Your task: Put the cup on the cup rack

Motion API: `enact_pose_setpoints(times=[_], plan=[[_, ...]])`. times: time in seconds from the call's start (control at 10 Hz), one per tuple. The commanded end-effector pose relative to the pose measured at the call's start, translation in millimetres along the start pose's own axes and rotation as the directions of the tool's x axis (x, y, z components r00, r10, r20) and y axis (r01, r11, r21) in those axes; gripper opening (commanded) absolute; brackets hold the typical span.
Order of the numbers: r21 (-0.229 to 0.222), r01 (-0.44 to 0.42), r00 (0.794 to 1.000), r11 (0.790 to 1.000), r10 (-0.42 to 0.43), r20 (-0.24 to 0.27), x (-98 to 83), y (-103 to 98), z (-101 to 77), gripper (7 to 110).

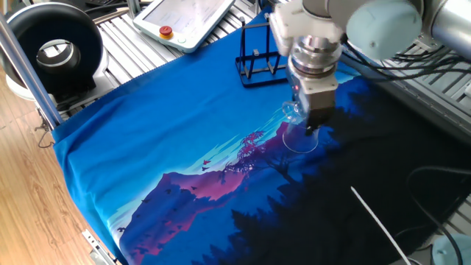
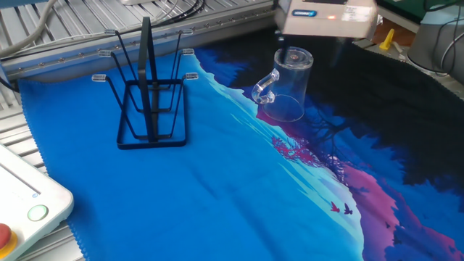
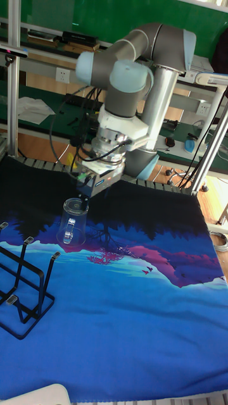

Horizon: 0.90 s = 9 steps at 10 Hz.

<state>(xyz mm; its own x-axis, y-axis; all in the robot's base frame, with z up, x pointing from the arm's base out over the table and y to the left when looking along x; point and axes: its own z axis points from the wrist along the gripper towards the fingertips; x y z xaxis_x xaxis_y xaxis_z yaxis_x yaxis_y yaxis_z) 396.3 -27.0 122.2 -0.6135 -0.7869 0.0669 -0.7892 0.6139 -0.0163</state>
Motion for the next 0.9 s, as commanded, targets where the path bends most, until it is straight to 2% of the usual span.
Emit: enact_pose_setpoints(times=[0.0,0.1,0.2,0.3,0.4,0.5,0.6,0.7,0.8], plan=[[0.0,-0.393,0.917,0.919,0.392,-0.071,-16.4,42.7,-27.5,22],[-0.022,-0.472,0.881,0.881,0.47,-0.054,-31.8,52.6,-29.9,22],[-0.167,-0.549,0.826,0.819,0.562,0.045,-81.6,74.9,-36.5,22],[-0.175,-0.576,0.792,0.799,0.598,0.123,-106.4,68.3,-38.7,22],[-0.109,-0.63,0.761,0.769,0.639,0.11,-98.7,54.1,-32.2,22],[-0.106,-0.645,0.75,0.757,0.653,0.103,-97.0,51.6,-30.2,22],[-0.173,-0.6,0.763,0.781,0.624,0.169,-116.0,49.7,-32.6,66],[-0.149,-0.593,0.783,0.792,0.609,0.125,-97.1,47.2,-28.3,66],[-0.182,-0.616,0.772,0.766,0.634,0.054,-85.7,60.3,-26.2,88]])
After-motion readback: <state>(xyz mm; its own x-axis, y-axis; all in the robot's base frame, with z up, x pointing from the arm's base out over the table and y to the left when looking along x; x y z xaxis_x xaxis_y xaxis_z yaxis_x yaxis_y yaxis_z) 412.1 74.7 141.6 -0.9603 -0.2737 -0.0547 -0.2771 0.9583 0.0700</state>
